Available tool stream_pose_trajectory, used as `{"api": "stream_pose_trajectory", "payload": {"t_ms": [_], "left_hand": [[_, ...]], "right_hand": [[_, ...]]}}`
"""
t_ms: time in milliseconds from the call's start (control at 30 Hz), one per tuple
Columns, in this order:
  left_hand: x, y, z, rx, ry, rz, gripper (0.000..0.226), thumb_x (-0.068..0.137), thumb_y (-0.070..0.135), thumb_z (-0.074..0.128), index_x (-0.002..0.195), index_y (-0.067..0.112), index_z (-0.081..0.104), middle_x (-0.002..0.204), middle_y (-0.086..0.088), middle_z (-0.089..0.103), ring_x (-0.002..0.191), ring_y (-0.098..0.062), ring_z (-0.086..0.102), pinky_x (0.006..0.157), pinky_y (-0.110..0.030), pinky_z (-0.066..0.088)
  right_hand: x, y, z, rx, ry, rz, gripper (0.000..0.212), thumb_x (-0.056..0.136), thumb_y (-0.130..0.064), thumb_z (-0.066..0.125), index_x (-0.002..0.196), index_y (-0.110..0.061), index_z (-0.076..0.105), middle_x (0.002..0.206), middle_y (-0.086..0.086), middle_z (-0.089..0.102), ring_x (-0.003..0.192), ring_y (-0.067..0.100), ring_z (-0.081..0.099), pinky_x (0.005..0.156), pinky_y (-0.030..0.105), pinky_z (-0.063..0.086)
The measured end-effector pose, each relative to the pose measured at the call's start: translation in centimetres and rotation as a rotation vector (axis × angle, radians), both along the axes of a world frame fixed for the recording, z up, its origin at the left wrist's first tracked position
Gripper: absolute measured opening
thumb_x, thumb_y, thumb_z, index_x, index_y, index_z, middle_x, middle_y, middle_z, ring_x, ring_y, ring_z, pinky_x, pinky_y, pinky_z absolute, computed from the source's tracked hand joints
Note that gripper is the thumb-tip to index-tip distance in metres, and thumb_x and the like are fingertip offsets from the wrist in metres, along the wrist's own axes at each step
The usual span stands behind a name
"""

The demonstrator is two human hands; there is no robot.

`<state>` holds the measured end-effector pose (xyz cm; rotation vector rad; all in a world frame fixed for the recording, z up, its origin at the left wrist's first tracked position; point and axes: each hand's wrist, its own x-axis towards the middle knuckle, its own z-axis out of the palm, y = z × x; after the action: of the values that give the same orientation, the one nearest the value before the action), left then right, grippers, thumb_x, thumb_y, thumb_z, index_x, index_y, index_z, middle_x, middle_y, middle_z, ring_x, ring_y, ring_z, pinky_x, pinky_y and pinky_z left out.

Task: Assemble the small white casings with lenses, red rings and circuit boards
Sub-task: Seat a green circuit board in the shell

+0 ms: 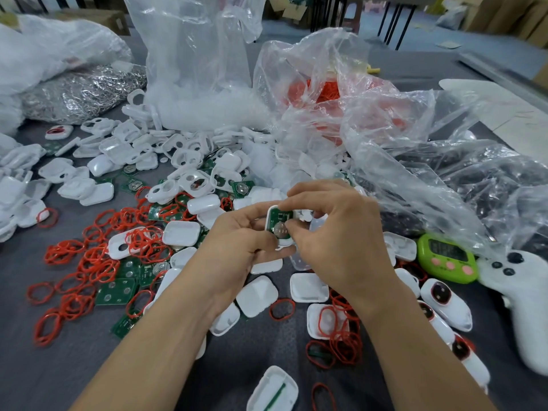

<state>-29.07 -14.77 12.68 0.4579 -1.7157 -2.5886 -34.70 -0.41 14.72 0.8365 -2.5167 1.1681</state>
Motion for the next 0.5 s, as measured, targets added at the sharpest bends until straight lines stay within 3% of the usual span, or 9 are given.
{"api": "stream_pose_trajectory", "payload": {"t_ms": [300,500], "left_hand": [[-0.18,-0.11,-0.35,0.000,0.040,0.040,0.060,0.076,-0.034,0.039,0.114,-0.001,0.072,0.093,-0.020,0.075,0.084,-0.022,0.075,0.069,-0.026,0.060],[-0.22,-0.25,-0.70,-0.046,0.041,0.042,0.057,0.076,-0.033,0.044,0.113,0.000,0.073,0.097,-0.021,0.076,0.087,-0.025,0.075,0.070,-0.027,0.060]], "right_hand": [[0.18,-0.61,-0.90,-0.006,0.084,0.003,0.026,0.074,-0.010,0.084,0.094,-0.026,0.083,0.104,-0.010,0.076,0.097,0.009,0.063,0.084,0.020,0.050],[0.19,-0.59,-0.96,0.000,0.085,0.005,0.026,0.075,-0.009,0.082,0.095,-0.026,0.083,0.104,-0.011,0.076,0.097,0.002,0.059,0.084,0.006,0.042]]}}
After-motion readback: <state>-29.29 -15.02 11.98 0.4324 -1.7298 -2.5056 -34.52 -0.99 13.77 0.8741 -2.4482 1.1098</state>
